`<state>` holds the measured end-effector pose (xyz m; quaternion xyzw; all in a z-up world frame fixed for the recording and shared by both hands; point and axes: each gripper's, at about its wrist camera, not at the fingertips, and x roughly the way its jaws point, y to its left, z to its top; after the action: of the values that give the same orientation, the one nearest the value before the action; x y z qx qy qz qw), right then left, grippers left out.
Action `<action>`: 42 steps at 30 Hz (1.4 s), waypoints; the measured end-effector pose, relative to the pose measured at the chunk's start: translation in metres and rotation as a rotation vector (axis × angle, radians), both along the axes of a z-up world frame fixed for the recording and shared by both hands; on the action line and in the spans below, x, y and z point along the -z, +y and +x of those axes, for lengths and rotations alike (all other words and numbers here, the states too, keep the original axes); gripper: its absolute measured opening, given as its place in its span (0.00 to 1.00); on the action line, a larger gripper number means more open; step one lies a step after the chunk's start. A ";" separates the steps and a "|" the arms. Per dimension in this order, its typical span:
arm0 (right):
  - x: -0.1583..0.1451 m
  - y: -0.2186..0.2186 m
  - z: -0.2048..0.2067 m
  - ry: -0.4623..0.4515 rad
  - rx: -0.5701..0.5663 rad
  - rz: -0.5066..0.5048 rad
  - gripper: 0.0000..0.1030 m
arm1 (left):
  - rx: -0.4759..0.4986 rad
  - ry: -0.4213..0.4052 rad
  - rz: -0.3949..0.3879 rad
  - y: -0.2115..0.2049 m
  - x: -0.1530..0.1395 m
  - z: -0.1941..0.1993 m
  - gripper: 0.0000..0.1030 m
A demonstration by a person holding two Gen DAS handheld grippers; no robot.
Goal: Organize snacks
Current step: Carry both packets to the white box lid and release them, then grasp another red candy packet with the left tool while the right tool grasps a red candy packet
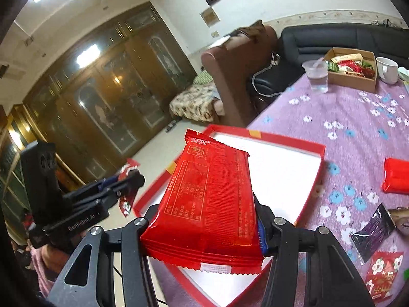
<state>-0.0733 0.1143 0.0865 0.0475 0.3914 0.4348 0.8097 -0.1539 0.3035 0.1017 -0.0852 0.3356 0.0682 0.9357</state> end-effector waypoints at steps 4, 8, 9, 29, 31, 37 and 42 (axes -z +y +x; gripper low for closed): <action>0.017 0.011 -0.001 0.005 0.013 -0.063 0.52 | -0.001 0.043 -0.018 0.002 0.018 0.016 0.31; 0.029 0.019 -0.003 0.028 0.013 -0.140 0.55 | 0.012 0.112 -0.028 -0.006 0.036 0.025 0.31; 0.029 0.017 -0.004 0.033 0.011 -0.143 0.56 | 0.013 0.122 -0.029 -0.007 0.039 0.025 0.33; 0.009 -0.311 -0.044 0.048 0.618 -0.081 0.67 | 0.429 0.049 0.078 -0.162 0.015 0.010 0.62; 0.014 -0.324 -0.046 0.068 0.630 -0.055 0.67 | 0.420 0.056 0.096 -0.165 0.016 0.014 0.62; 0.022 -0.326 -0.034 0.064 0.639 -0.087 0.67 | 0.284 0.129 0.062 -0.117 0.037 0.024 0.63; 0.040 -0.317 -0.011 0.102 0.628 -0.136 0.67 | 0.189 0.174 -0.007 -0.071 0.060 0.022 0.65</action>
<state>-0.0845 -0.2025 0.0461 0.1332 0.4258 0.1337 0.8849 -0.1323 0.2327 0.0418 -0.0503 0.4221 -0.0144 0.9050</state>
